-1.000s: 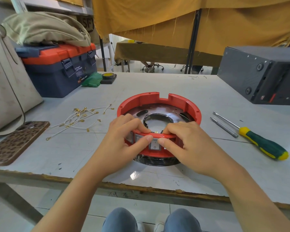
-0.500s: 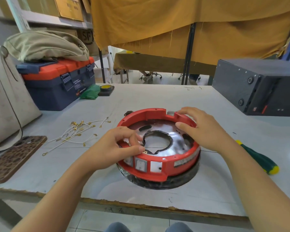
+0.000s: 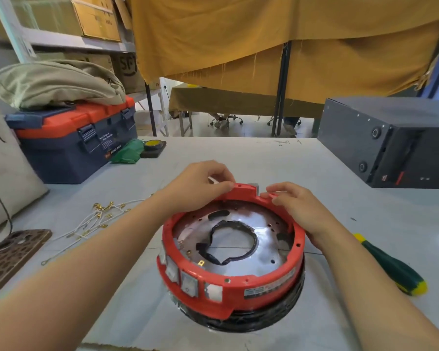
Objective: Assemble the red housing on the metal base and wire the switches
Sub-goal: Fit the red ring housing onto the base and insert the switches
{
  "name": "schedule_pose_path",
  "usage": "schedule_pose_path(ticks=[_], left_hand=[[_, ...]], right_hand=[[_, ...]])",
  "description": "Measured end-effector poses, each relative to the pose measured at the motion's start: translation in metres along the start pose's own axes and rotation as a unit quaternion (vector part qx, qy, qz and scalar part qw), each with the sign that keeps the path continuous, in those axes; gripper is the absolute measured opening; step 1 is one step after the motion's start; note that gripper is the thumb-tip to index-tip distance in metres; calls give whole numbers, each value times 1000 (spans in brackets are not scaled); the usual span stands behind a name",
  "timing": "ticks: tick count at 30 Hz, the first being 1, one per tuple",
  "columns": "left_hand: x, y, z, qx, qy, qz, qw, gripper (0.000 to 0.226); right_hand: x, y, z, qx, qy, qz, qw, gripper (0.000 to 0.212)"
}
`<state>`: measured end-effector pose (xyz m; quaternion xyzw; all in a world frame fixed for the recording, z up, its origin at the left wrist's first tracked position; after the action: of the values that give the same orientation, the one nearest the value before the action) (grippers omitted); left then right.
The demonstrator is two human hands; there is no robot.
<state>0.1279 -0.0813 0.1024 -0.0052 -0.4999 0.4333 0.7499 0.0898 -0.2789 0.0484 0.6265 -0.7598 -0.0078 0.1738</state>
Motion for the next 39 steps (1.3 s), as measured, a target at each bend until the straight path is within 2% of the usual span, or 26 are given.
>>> schedule_pose_path(ticks=[3,6,10,14,16,18,20,24,30,33,39], left_hand=[[-20,-33,-10,-16,-59,-59,996,21],[-39,-59,-20,0,-100,-126,987,30],[-48,-88,-30,36,-136,-173,975,32],[-62,-106,-38,88,-115,-245,959,28],[-75,-107,-42,119,-92,-307,940,27],[-82,-107,-48,154,-78,-332,927,30],[-84,-107,-53,170,-65,-317,931,32],[-86,-109,-54,131,-37,-292,947,27],[-72,-109,-48,61,7,-143,988,22],[-61,-100,-38,41,43,-105,993,25],[-36,-68,-15,23,136,-44,989,13]], right_hand=[[3,-1,1,-11,-36,-10,999,26],[2,-1,2,-1,-40,-21,999,28],[0,-5,4,3,-50,-39,998,30],[-2,-8,7,-6,-81,-56,995,30],[-2,-9,8,-8,-85,-57,995,29],[-2,-10,8,-9,-86,-58,995,28],[-3,-11,9,-9,-88,-61,994,28],[-3,-13,10,-10,-91,-63,994,29],[-2,-13,10,-10,-74,-48,996,27],[-2,-12,9,-10,-72,-45,996,25],[0,-8,7,-5,-58,-37,998,18]])
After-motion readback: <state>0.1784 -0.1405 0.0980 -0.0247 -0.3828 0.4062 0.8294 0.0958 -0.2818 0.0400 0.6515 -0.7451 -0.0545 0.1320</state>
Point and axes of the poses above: each hand's wrist, its own y-axis away from the middle knuckle, its own x-axis out of the back of the hand, z = x × y, the point moved 4 cm from there along -y, towards the middle knuckle, and after that the axes turned 14 degrees about -x, right-handed, at the moved point
